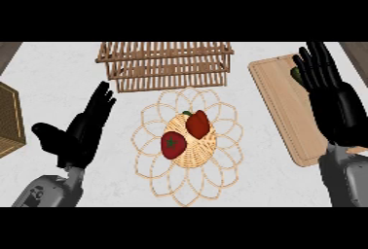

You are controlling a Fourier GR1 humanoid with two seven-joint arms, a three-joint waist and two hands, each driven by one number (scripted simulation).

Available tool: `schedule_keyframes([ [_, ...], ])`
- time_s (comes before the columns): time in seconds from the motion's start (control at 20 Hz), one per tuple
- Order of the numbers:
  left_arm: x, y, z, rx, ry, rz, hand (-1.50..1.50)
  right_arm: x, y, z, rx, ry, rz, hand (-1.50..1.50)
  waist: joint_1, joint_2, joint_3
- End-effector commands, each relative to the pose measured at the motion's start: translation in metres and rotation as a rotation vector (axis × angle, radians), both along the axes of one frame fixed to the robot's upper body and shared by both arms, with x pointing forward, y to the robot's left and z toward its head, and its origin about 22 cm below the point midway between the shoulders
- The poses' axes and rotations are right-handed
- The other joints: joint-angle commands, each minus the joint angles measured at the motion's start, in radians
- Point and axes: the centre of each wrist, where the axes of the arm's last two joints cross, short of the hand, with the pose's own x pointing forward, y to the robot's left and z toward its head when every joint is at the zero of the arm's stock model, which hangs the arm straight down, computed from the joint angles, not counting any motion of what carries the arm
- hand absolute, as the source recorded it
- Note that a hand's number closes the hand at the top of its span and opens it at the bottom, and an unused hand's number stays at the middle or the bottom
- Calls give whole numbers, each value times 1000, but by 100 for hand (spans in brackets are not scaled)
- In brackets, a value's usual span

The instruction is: Pick the bell pepper from the placemat and place it in the tiered shelf

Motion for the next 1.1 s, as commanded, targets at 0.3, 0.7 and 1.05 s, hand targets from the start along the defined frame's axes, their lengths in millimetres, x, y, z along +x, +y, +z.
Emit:
schedule_keyframes([
  [0.3,-23,54,-59,54,342,148,0,6,-84,25,-676,88,-387,150,9,22,-41],
  [0.7,-24,84,-82,21,450,135,0,25,-61,-31,-452,212,-127,-150,20,-6,-18],
  [1.05,-28,93,-75,13,425,136,0,19,-43,22,-587,263,96,-150,16,-11,-19],
])
